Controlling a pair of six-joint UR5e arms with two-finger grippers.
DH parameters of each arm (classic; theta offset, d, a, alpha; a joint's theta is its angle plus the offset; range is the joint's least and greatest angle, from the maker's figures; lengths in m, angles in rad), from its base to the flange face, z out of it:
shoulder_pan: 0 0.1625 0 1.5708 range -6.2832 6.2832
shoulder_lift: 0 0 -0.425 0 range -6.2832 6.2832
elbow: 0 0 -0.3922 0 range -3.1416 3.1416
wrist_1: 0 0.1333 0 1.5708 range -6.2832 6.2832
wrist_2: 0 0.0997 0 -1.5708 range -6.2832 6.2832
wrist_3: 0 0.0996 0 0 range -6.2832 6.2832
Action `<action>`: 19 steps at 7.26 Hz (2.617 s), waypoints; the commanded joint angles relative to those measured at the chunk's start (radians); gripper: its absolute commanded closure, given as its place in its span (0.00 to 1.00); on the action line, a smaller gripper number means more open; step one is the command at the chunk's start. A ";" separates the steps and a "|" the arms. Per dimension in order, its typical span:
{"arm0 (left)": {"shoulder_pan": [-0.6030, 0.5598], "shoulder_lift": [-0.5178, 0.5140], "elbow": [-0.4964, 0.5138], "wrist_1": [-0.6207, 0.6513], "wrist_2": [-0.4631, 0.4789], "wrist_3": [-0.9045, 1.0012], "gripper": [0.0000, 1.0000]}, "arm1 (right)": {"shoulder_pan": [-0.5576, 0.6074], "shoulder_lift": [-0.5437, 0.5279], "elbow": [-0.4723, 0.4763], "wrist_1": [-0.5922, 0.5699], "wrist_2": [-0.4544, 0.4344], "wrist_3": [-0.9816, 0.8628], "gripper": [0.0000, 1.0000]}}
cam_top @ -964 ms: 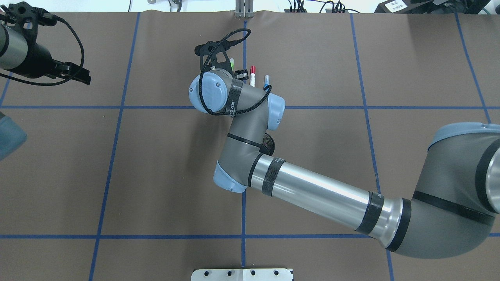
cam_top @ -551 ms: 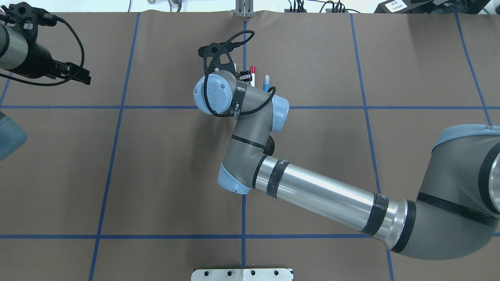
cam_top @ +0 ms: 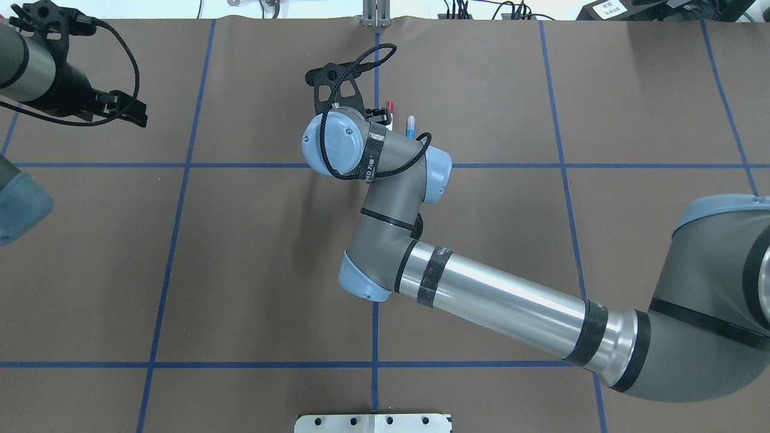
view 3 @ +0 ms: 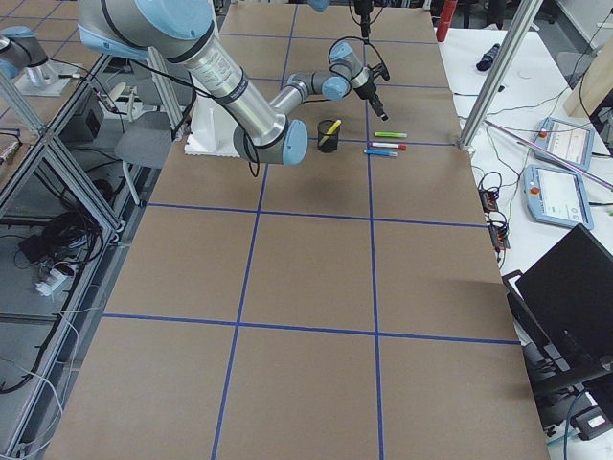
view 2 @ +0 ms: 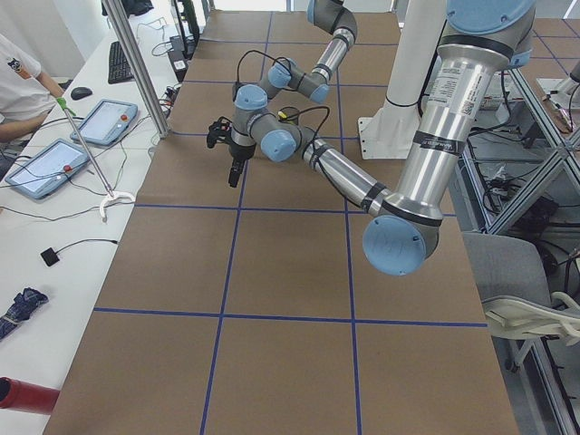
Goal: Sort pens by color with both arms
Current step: 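Withdraw the right gripper while the left gripper swings toward the cup, then lower the left gripper into the cup and grasp the yellow highlighter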
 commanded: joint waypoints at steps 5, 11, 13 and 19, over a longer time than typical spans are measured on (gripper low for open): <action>0.318 -0.328 -0.032 0.314 0.113 -0.471 0.00 | 0.333 -0.565 0.524 -0.064 0.605 -0.189 0.01; 0.332 -0.666 0.545 0.147 -0.196 -0.649 0.01 | 0.502 -0.743 0.434 -0.067 0.816 -0.420 0.01; 0.321 -0.731 0.667 0.153 -0.278 -0.699 0.01 | 0.504 -0.757 0.434 -0.064 0.813 -0.427 0.01; 0.317 -0.731 0.721 0.099 -0.350 -0.766 0.29 | 0.504 -0.763 0.432 -0.064 0.809 -0.425 0.01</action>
